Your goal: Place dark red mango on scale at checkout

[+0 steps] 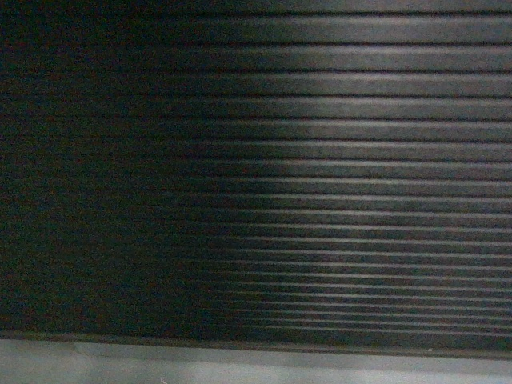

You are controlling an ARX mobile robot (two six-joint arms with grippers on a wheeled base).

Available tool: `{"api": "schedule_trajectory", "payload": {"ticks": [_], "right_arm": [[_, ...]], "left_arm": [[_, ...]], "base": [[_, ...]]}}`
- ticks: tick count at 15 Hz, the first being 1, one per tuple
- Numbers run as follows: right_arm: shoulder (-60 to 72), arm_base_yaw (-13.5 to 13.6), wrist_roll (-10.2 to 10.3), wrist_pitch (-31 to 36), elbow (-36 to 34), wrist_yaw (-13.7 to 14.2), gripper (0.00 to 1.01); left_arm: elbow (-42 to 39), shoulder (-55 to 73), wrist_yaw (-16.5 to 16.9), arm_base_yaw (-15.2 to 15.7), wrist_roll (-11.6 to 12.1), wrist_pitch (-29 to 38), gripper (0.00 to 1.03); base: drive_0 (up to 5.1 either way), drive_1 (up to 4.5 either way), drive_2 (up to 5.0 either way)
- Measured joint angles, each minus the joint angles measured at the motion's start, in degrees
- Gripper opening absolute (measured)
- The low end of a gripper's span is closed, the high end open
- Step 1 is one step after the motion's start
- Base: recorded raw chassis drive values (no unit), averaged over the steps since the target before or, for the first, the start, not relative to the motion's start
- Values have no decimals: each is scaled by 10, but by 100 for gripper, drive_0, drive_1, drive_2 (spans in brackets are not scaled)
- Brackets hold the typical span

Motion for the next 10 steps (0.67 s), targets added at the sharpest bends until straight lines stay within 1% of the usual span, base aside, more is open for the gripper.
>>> {"api": "schedule_trajectory", "payload": {"ticks": [10], "right_arm": [[0,0,1,0,0,0,98]], "left_arm": [[0,0,1,0,0,-1,98]], "base": [[-2,337,-342]]}}
